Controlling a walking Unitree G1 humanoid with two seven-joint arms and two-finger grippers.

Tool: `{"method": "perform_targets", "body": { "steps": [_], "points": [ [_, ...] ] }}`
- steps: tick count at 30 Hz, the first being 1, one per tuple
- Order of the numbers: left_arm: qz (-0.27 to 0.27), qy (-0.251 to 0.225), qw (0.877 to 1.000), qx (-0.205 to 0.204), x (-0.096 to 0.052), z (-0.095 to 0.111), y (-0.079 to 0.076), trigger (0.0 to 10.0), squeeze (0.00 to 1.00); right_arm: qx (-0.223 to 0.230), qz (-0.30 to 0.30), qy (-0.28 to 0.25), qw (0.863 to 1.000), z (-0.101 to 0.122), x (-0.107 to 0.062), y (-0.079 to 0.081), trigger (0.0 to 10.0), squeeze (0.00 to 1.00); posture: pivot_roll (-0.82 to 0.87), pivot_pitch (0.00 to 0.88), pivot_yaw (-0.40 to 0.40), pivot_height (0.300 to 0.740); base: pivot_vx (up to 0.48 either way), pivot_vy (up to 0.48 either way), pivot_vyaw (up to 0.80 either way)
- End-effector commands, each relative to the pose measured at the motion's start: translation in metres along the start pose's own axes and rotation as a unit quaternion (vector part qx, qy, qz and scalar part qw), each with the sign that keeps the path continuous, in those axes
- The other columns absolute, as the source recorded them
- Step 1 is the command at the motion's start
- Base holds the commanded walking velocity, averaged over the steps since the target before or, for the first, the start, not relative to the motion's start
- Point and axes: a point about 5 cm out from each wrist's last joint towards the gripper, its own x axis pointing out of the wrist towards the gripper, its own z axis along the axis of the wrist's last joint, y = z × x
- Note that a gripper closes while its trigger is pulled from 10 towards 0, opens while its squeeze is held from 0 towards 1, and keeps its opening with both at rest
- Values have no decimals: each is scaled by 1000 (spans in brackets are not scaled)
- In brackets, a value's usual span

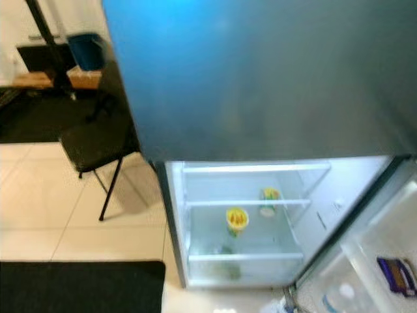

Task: Restocking fridge

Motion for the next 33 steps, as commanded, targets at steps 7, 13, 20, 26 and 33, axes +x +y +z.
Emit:
{"method": "perform_targets", "body": {
  "steps": [7, 13, 20, 26, 33],
  "points": [
    [10, -25, 1000, 4, 0, 12, 3, 10000, 0, 4, -1, 14, 1000, -8, -1, 2, 10000, 0, -60, 0, 3, 740, 0, 0, 0],
    [3, -19, 1000, 17, 0, 11, 1, 10000, 0, 4, -2, 17, 1000, -9, -1, 3, 10000, 0, -61, 0, 4, 740, 0, 0, 0],
    [5, -18, 1000, 23, 0, 11, 1, 10000, 0, 5, 1, 20, 1000, -12, -1, 5, 10000, 0, -59, 0, 4, 740, 0, 0, 0],
    [6, -19, 1000, 24, 0, 12, 2, 10000, 0, 7, 4, 20, 1000, -12, -1, 6, 10000, 0, -57, 0, 5, 740, 120, 0, 0],
    [6, -18, 999, 27, 0, 12, 4, 10000, 0, 8, 5, 20, 1000, -13, -1, 8, 10000, 0, -59, 0, 10, 740, 252, 0, 0]
  ]
}}
